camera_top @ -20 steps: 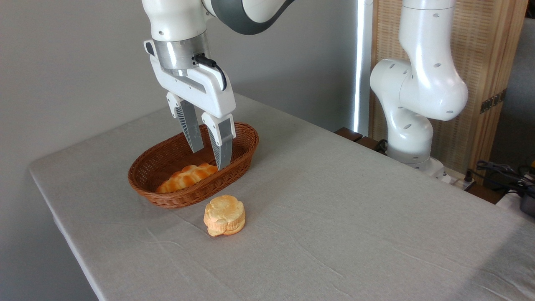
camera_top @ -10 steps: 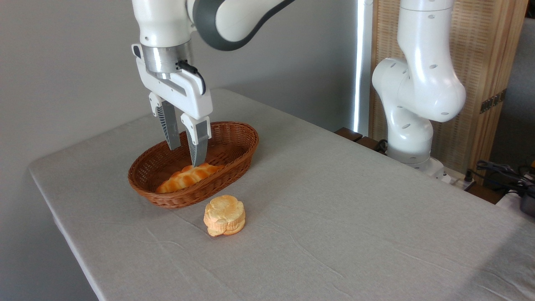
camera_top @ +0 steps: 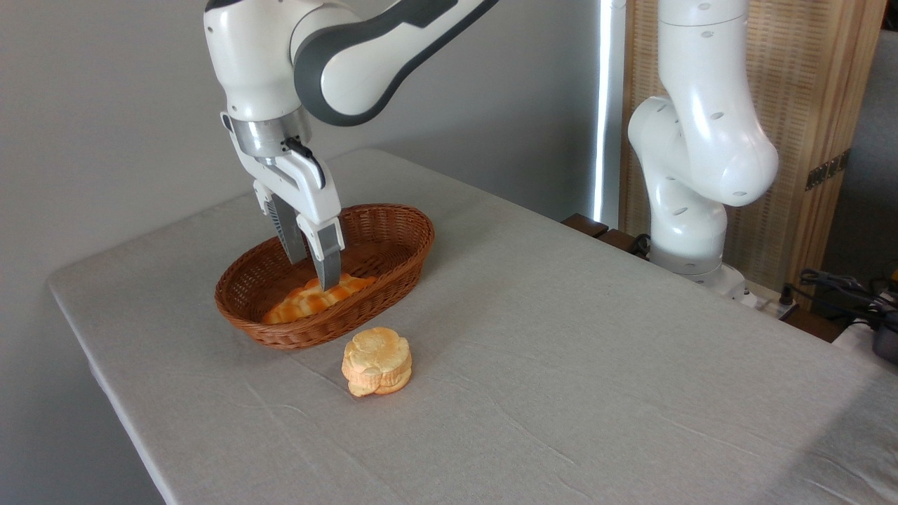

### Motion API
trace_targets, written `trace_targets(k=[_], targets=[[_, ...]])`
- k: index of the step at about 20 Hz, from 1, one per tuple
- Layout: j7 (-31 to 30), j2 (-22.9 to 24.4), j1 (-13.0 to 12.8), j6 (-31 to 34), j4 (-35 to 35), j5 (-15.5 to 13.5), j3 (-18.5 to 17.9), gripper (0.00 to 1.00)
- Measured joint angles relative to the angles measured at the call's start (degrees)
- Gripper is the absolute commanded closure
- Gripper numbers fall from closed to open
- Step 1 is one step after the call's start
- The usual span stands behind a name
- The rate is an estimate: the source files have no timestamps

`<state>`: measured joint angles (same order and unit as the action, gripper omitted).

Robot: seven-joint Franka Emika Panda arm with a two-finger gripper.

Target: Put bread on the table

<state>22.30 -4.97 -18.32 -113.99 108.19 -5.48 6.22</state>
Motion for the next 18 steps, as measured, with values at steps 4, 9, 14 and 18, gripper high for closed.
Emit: trace_targets(k=[4, 9, 14, 18], targets=[[0.1, -1.4, 0.0, -0.1, 0.0, 1.4, 0.2, 0.00], [0.2, -2.9, -0.1, -0.2, 0.0, 2.1, 0.4, 0.00], [0.2, -3.8, -0.1, -0.2, 0.0, 4.8, 0.5, 0.03], [0.2, -4.2, -0.1, -0.2, -0.2, 5.1, 0.6, 0.45]])
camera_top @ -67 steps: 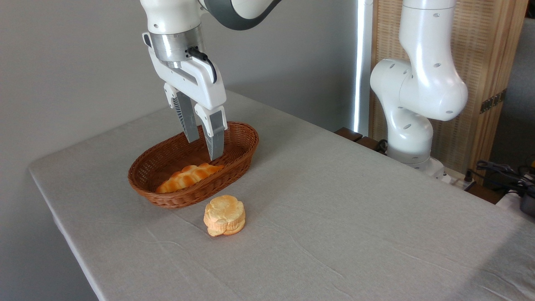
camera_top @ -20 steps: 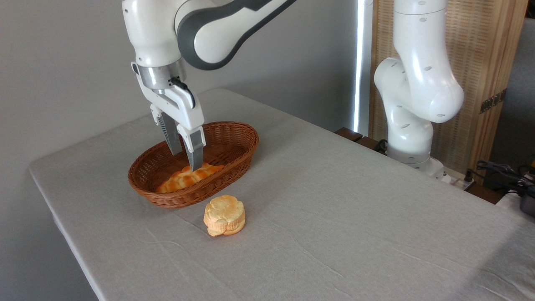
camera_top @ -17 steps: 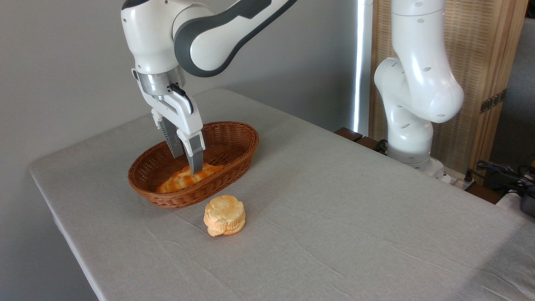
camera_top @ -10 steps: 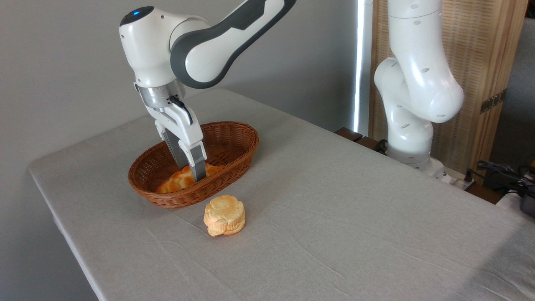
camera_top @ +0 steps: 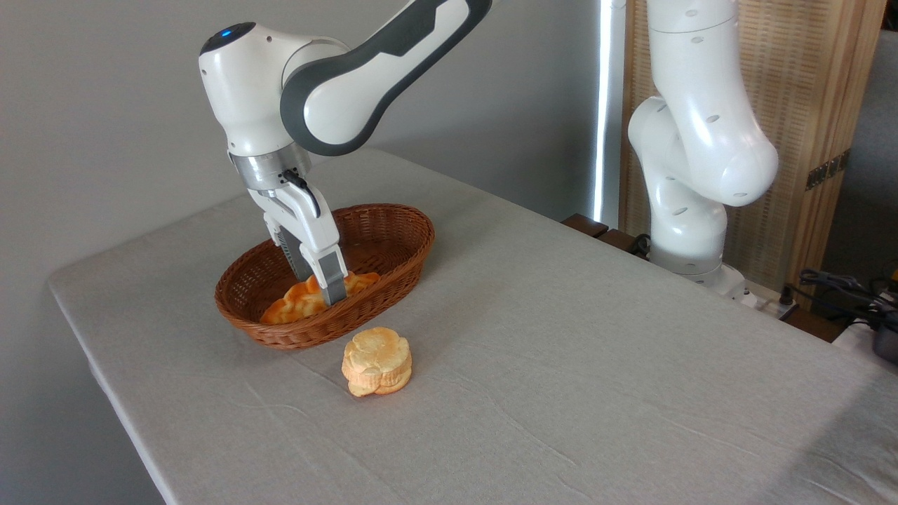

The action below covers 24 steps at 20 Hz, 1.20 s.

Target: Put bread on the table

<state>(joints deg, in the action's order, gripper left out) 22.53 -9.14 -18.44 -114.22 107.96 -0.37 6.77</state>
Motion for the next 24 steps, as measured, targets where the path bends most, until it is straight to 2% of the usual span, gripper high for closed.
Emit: trace_targets(k=[1, 2, 8, 10, 24], targets=[[0.0, 0.0, 0.0, 0.0, 0.0, 0.0, 0.0, 0.54], [0.0, 0.0, 0.0, 0.0, 0.0, 0.0, 0.0, 0.56], [0.0, 0.0, 0.0, 0.0, -0.2, 0.0, 0.1, 0.55], [0.0, 0.0, 0.0, 0.0, -0.2, 0.0, 0.1, 0.50], [-0.1, 0.3, 0.0, 0.0, -0.3, 0.0, 0.1, 0.50]])
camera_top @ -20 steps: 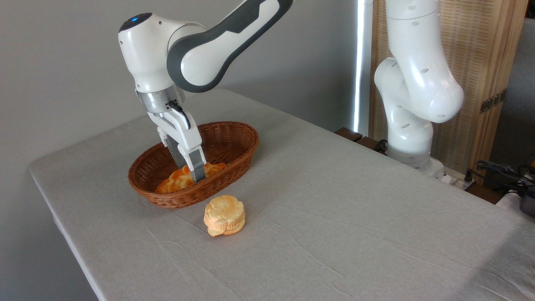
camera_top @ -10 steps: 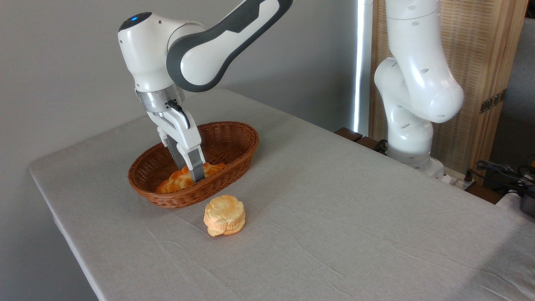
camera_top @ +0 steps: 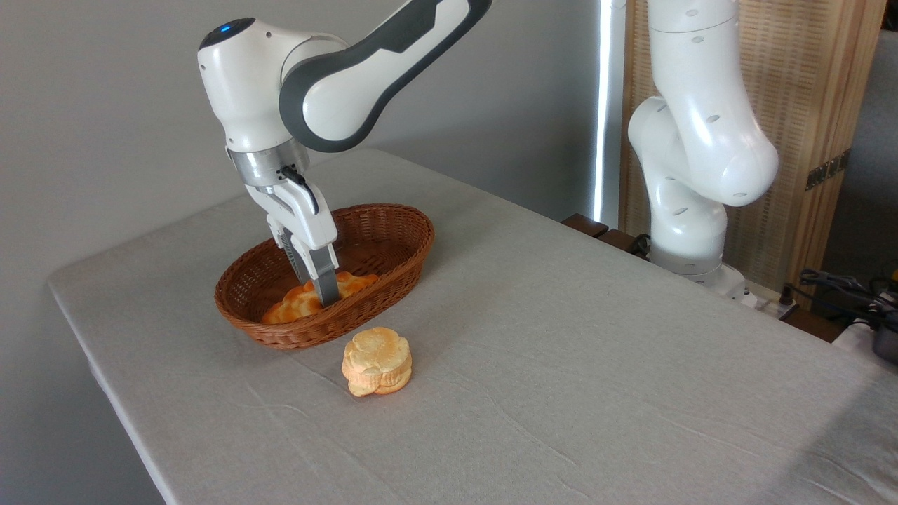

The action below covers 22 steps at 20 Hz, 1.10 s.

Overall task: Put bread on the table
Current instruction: 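Lift the braided bread out of the basket and carry it toward the bun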

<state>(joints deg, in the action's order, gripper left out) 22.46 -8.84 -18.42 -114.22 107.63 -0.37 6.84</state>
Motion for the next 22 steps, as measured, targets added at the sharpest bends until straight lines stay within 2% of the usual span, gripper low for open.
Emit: trace_targets(k=[5, 10, 16, 18, 22], targets=[[-0.9, 1.3, 0.0, 0.0, -0.3, 0.0, 0.6, 0.50], [-1.5, 4.8, 0.0, 0.2, -0.4, -0.8, 1.0, 0.50], [-1.5, 8.9, 0.1, 4.2, -0.3, -1.2, 0.7, 0.46], [-1.5, 10.4, 0.4, 6.6, -0.2, -1.2, 0.1, 0.44], [-0.9, 14.0, 0.9, 8.0, 3.2, -1.2, -4.0, 0.44]])
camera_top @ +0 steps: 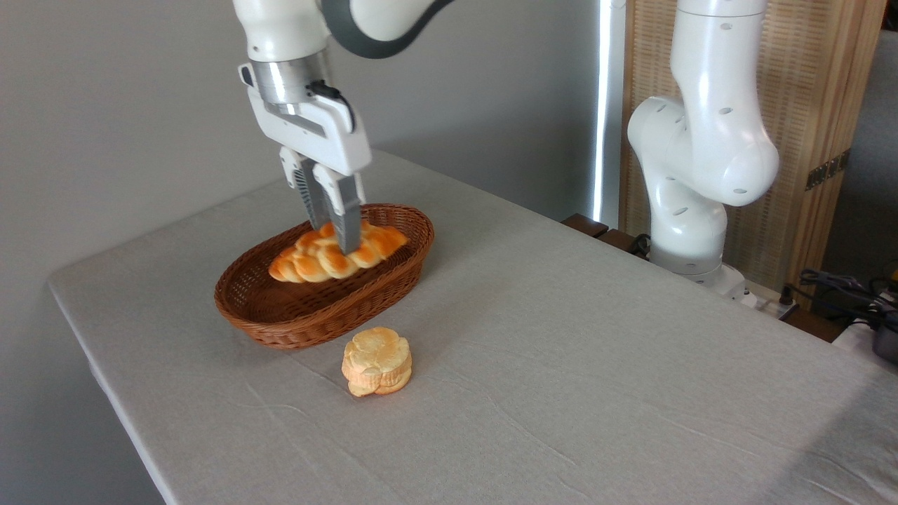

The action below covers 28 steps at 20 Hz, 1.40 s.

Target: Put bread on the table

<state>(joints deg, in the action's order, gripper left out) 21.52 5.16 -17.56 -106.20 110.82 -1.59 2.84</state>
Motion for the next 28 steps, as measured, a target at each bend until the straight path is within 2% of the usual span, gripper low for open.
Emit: trace_targets(k=[3, 6, 8, 9, 14, 28], targets=[[0.5, 2.4, 0.2, 0.1, 3.6, 0.0, -4.1, 0.44], [1.8, 3.4, 0.3, 0.0, 6.2, 0.8, -8.5, 0.36], [3.7, 3.5, 0.4, 0.0, 7.6, 1.2, -10.7, 0.16], [4.2, 3.5, 0.5, -0.1, 8.2, 1.4, -11.2, 0.00], [4.3, 3.4, 0.2, -0.8, 9.6, 2.3, -11.1, 0.00], [4.3, 2.5, -0.7, -4.0, 8.7, 2.3, -10.5, 0.00]])
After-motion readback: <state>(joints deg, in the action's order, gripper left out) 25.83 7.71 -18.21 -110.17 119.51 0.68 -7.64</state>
